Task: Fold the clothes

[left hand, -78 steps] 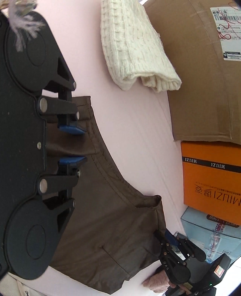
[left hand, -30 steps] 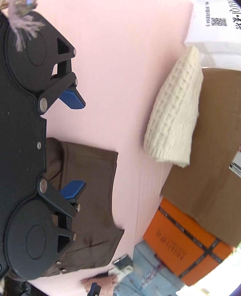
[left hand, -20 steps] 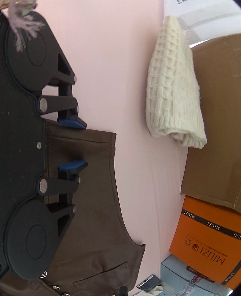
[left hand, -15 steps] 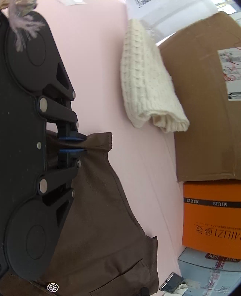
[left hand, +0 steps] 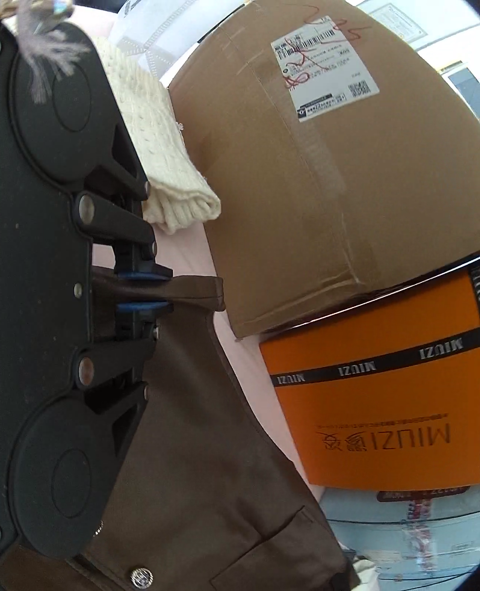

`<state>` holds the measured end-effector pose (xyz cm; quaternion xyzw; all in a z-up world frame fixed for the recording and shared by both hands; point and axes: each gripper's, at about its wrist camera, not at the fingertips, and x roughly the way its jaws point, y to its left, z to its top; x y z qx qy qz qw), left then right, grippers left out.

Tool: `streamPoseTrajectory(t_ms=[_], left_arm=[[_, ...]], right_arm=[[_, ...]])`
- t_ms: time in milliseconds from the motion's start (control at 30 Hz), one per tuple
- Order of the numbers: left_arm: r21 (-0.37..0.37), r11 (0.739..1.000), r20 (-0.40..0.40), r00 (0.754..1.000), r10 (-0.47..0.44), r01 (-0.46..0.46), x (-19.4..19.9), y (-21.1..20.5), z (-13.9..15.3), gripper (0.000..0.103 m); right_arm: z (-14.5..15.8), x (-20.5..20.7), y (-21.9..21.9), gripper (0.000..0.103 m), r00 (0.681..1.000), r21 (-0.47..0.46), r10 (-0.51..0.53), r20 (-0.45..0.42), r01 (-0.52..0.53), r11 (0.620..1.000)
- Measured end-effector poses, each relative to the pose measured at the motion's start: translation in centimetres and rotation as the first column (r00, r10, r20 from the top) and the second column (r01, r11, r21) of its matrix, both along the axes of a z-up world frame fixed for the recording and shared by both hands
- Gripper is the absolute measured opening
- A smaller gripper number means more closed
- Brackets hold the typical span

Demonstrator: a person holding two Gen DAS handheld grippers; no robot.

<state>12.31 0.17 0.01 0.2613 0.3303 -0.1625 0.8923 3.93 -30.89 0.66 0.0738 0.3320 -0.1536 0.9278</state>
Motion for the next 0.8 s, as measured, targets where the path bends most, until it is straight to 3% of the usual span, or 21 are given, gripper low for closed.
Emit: streamPoseTrajectory(t_ms=[67, 133, 200, 267, 333, 433, 567, 667, 700, 733, 767, 800], left_arm=[[0.030, 0.999, -0.002, 1.000, 0.009, -0.009, -0.2, -0.3, -0.4, 0.036], [0.016, 1.000, 0.003, 1.000, 0.015, -0.015, -1.2, -0.1, -0.2, 0.062], [-0.026, 0.999, 0.010, 1.000, 0.023, -0.023, -2.8, 0.4, 0.6, 0.070], [-0.087, 0.995, 0.006, 0.999, 0.040, -0.039, -4.7, 1.1, 1.5, 0.074], [-0.202, 0.978, -0.041, 0.998, 0.039, -0.047, -7.0, 1.9, 2.0, 0.080], [-0.310, 0.950, -0.113, 0.990, -0.079, 0.040, -10.3, 1.9, 2.0, 0.083], [-0.210, 0.971, -0.180, 0.972, -0.149, 0.110, -13.1, 0.7, -0.1, 0.084], [-0.141, 0.985, -0.205, 0.971, -0.125, 0.097, -14.4, 0.9, -1.8, 0.084], [-0.133, 0.987, -0.212, 0.971, -0.112, 0.085, -14.6, 1.1, -2.0, 0.084], [-0.124, 0.989, -0.210, 0.973, -0.099, 0.074, -14.9, 1.3, -2.1, 0.084], [-0.114, 0.991, -0.209, 0.974, -0.087, 0.064, -15.1, 1.5, -2.2, 0.085], [-0.101, 0.993, -0.209, 0.975, -0.077, 0.057, -15.2, 1.7, -2.4, 0.085]], right_arm=[[-0.2, -0.1, -0.4, 0.025, 1.000, 0.029, -0.008, -0.022, 0.009, 1.000], [-0.3, -1.1, -0.6, 0.040, 0.999, 0.052, -0.039, -0.024, 0.040, 0.998], [0.0, -2.9, -0.7, 0.044, 0.996, 0.072, -0.088, -0.013, 0.089, 0.993], [0.5, -5.3, -0.7, 0.046, 0.991, 0.116, -0.133, -0.005, 0.133, 0.984], [0.5, -8.9, -0.1, 0.057, 0.983, 0.193, -0.186, -0.013, 0.185, 0.964], [-0.4, -14.2, 1.1, 0.061, 0.970, 0.284, -0.237, -0.056, 0.243, 0.927], [-2.1, -18.9, 2.6, 0.063, 0.952, 0.294, -0.266, -0.151, 0.300, 0.908], [-3.7, -20.7, 3.2, 0.062, 0.934, 0.290, -0.291, -0.207, 0.343, 0.894], [-4.1, -21.2, 3.3, 0.057, 0.930, 0.296, -0.298, -0.217, 0.353, 0.887], [-4.1, -21.5, 3.7, 0.051, 0.941, 0.291, -0.269, -0.207, 0.322, 0.901], [-4.1, -21.8, 4.2, 0.030, 0.950, 0.285, -0.239, -0.200, 0.290, 0.914], [-4.0, -21.7, 4.6, 0.017, 0.955, 0.268, -0.208, -0.213, 0.262, 0.927]])
